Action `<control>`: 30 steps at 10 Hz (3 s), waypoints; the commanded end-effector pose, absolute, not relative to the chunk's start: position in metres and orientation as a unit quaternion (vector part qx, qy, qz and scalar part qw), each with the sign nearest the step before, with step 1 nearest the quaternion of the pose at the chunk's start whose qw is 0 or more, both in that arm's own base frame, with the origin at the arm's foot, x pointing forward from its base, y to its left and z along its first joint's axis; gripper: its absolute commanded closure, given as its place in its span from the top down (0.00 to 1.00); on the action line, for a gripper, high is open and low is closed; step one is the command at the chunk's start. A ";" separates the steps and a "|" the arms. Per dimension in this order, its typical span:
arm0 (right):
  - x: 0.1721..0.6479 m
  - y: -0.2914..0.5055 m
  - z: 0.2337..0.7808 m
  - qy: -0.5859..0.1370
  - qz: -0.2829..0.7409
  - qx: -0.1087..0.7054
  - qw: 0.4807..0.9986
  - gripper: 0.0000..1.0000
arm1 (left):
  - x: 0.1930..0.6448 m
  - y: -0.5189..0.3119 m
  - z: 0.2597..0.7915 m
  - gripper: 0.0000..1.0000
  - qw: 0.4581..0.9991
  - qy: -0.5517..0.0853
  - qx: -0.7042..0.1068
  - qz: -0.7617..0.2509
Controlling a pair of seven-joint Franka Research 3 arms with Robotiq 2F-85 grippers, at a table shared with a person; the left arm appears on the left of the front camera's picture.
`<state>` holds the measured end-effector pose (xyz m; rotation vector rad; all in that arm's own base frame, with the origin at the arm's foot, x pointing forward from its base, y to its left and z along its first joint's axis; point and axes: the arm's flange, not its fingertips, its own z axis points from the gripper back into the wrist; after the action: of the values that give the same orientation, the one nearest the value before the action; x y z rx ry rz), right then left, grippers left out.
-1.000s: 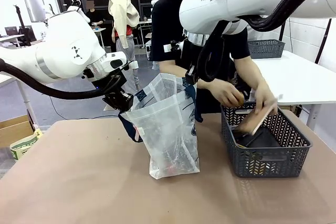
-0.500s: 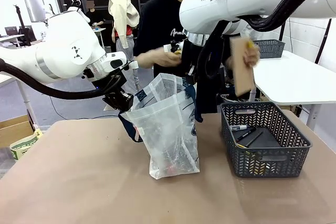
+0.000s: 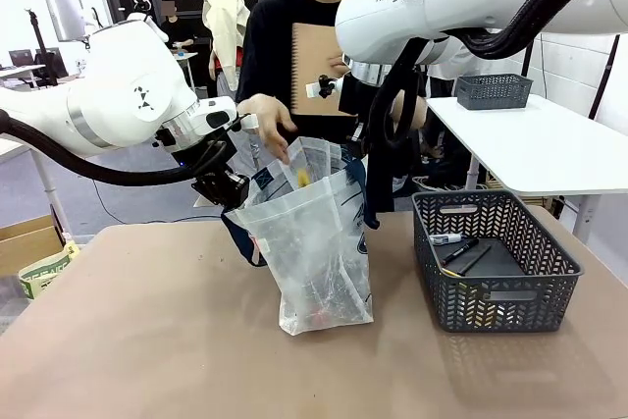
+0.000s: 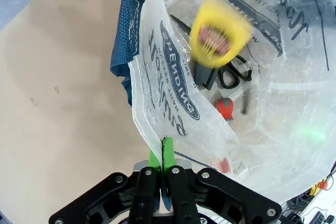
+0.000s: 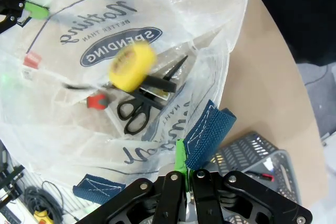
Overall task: Transfer purchased items from the store into the shopping bag.
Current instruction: Move the Reusable shopping bag to the right side of the table.
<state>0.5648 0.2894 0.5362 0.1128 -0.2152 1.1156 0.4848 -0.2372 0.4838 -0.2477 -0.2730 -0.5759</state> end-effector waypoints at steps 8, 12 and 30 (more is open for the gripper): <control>0.565 0.290 0.536 -0.101 0.527 0.054 0.842 0.00 | 0.482 -0.228 0.491 0.00 0.942 -0.144 -0.095 -0.287; 0.565 0.290 0.536 -0.101 0.527 0.054 0.842 0.00 | 0.480 -0.222 0.494 0.00 0.942 -0.152 -0.088 -0.287; 0.565 0.290 0.536 -0.101 0.527 0.054 0.842 0.00 | 0.484 -0.223 0.498 0.00 0.925 -0.157 -0.119 -0.325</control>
<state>0.5646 0.2899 0.5365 0.1130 -0.2158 1.1160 0.4840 -0.2225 0.4979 -0.2489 -0.3201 -0.6627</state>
